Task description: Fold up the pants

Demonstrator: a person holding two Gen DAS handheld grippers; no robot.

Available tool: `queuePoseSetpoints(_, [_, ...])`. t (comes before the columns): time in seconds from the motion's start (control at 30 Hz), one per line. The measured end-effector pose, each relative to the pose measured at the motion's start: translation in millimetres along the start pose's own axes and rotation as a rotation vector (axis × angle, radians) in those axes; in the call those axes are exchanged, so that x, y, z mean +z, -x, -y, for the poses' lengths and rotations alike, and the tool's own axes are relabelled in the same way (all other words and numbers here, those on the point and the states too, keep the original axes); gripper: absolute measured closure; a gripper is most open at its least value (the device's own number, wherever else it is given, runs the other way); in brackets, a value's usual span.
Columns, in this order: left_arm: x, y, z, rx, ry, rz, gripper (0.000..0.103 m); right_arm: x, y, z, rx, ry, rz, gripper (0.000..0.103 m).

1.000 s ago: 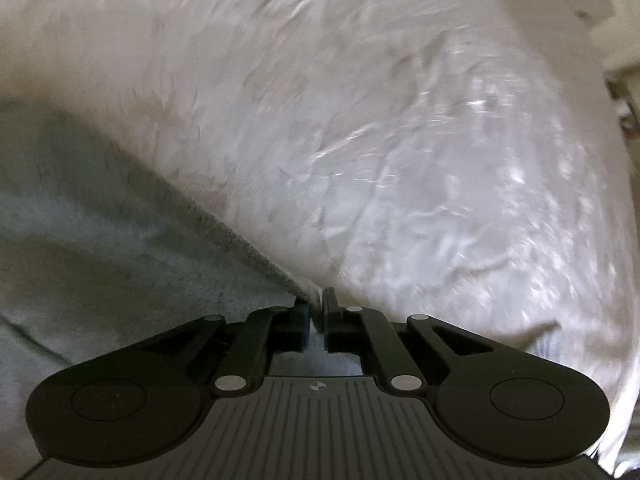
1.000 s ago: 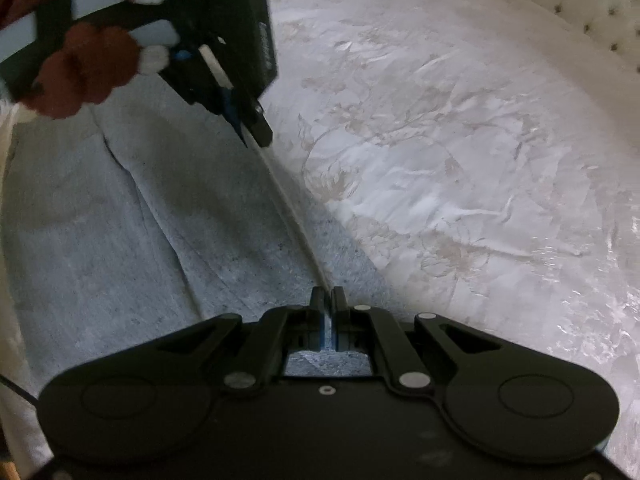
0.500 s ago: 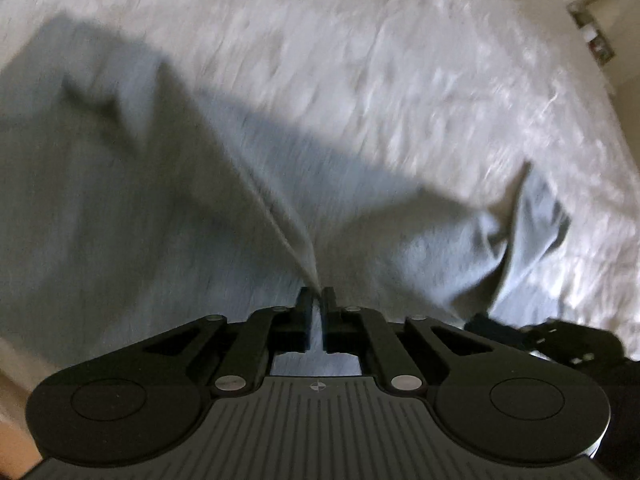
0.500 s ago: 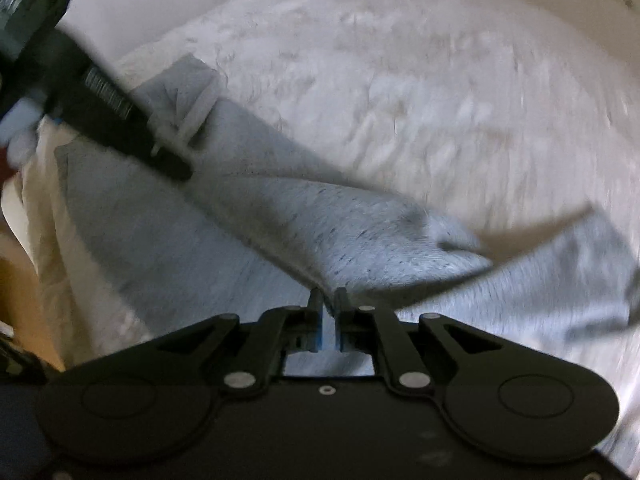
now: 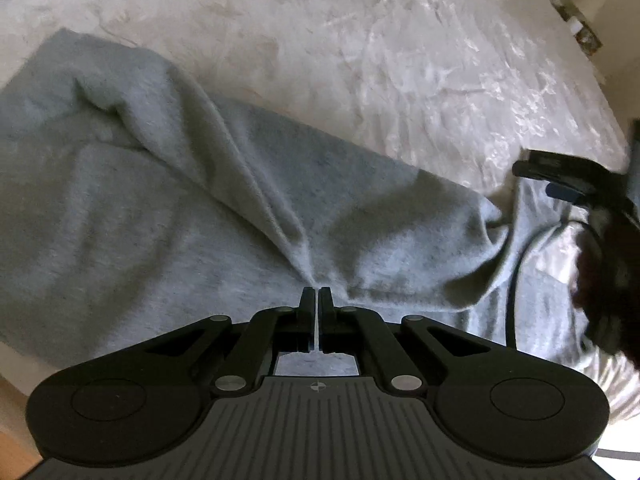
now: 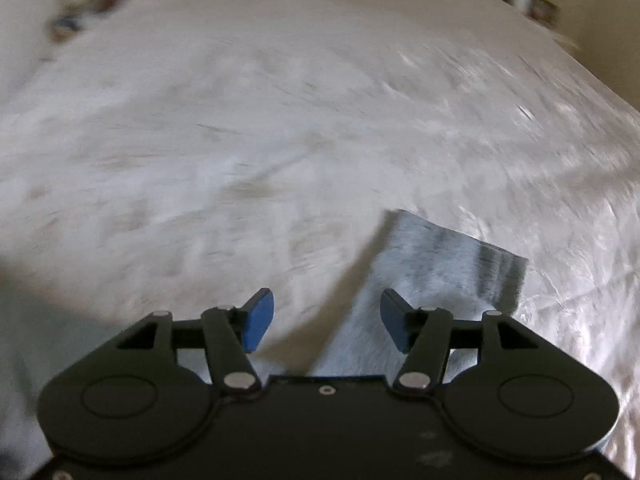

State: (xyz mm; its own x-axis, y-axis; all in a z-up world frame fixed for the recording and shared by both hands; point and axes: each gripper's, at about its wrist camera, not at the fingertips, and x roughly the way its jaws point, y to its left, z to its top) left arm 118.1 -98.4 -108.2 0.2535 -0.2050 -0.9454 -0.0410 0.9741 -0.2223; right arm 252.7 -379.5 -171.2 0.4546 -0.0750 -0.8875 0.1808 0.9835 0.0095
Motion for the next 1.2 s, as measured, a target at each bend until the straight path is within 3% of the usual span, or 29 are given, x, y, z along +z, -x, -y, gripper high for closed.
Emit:
queuePoseSetpoints(0.13, [-2,6,-12,0.012,0.04,0.008,0.102,9,-44,-9,-0.138,-0.025,-0.114,0.048])
queuePoseSetpoints(0.2, [-4,9,-18,0.02,0.048,0.009,0.102,7,-61,-12,-0.23,-0.01,-0.182,0.071])
queuePoseSetpoints(0.23, [-5,10,-20,0.023,0.046,0.01,0.102,3,-60,-11,-0.246,-0.02,-0.191,0.093])
queuePoseSetpoints(0.27, [-5,10,-21,0.025,0.044,0.008,0.102,1,-58,-5,-0.238,-0.044,-0.197,0.1])
queuePoseSetpoints(0.33, [-5,10,-22,0.025,0.039,0.002,0.102,0,-36,12,-0.174,-0.125,-0.154,0.1])
queuePoseSetpoints(0.5, [-7,7,-20,0.013,0.0,-0.013,0.102,-27,66,78,-0.103,-0.328,0.07,0.1])
queuePoseSetpoints(0.63, [-8,4,-9,0.003,-0.059,-0.029,0.102,-90,110,124,-0.113,-0.497,0.078,0.1])
queuePoseSetpoints(0.77, [-9,6,3,-0.002,-0.116,-0.036,0.102,-153,94,145,-0.117,-0.586,-0.024,0.1])
queuePoseSetpoints(0.87, [-10,11,8,-0.002,-0.133,-0.034,0.102,-182,81,150,-0.102,-0.644,-0.045,0.097])
queuePoseSetpoints(0.93, [-12,15,10,0.003,-0.136,-0.034,0.102,-190,79,149,-0.091,-0.663,-0.037,0.087])
queuePoseSetpoints(1.03, [-14,17,9,0.016,-0.132,-0.04,0.102,-201,81,155,-0.072,-0.712,-0.001,0.053])
queuePoseSetpoints(1.2, [-25,15,9,0.041,-0.122,-0.059,0.102,-199,80,176,-0.029,-0.816,0.066,0.052])
